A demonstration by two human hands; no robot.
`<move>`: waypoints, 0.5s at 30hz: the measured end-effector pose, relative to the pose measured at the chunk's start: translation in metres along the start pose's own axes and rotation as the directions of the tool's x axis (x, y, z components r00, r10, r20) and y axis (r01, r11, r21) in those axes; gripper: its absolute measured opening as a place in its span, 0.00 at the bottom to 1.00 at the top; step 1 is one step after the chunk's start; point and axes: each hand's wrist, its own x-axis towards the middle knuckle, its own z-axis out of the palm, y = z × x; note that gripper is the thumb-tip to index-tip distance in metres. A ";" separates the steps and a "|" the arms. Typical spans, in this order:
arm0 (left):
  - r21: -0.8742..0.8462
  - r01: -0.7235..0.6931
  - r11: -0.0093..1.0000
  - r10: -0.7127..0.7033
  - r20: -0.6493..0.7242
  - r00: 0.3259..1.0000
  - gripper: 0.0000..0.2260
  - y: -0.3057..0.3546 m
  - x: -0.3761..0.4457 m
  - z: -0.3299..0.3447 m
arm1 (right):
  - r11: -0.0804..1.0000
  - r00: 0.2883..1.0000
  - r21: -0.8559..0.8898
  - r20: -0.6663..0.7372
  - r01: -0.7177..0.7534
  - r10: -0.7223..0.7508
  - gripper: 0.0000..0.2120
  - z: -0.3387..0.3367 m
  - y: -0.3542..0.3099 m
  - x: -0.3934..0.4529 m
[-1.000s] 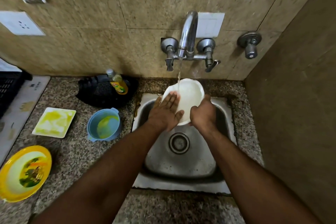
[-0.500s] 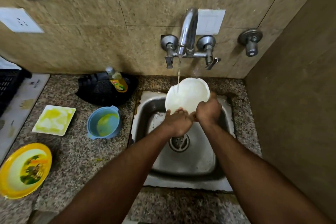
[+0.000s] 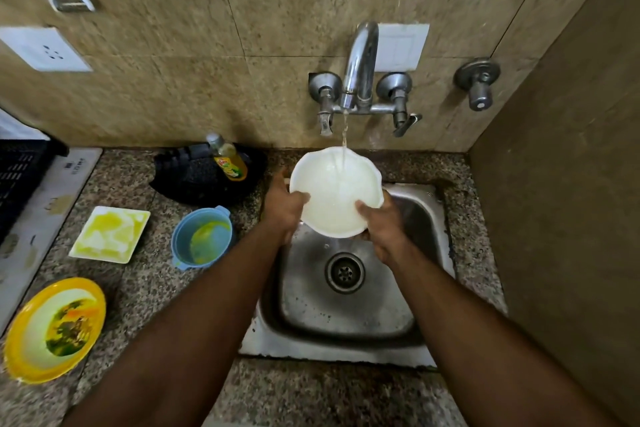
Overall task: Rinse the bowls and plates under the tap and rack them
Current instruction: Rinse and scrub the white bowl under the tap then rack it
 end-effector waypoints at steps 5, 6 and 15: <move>-0.040 0.062 0.997 -0.061 0.012 0.998 0.28 0.006 -0.015 0.005 | 0.724 0.959 -0.686 -0.158 0.065 -0.235 0.33 0.020 -0.004 0.004; -0.026 0.058 0.998 -0.059 -0.029 0.998 0.26 0.007 -0.019 0.009 | 0.608 0.958 -0.792 -0.133 0.051 -0.252 0.38 0.029 -0.001 0.000; -0.105 0.066 0.992 -0.073 -0.062 0.995 0.22 -0.028 -0.007 0.014 | 0.079 0.975 -0.975 0.203 0.210 -0.088 0.38 0.061 0.032 -0.022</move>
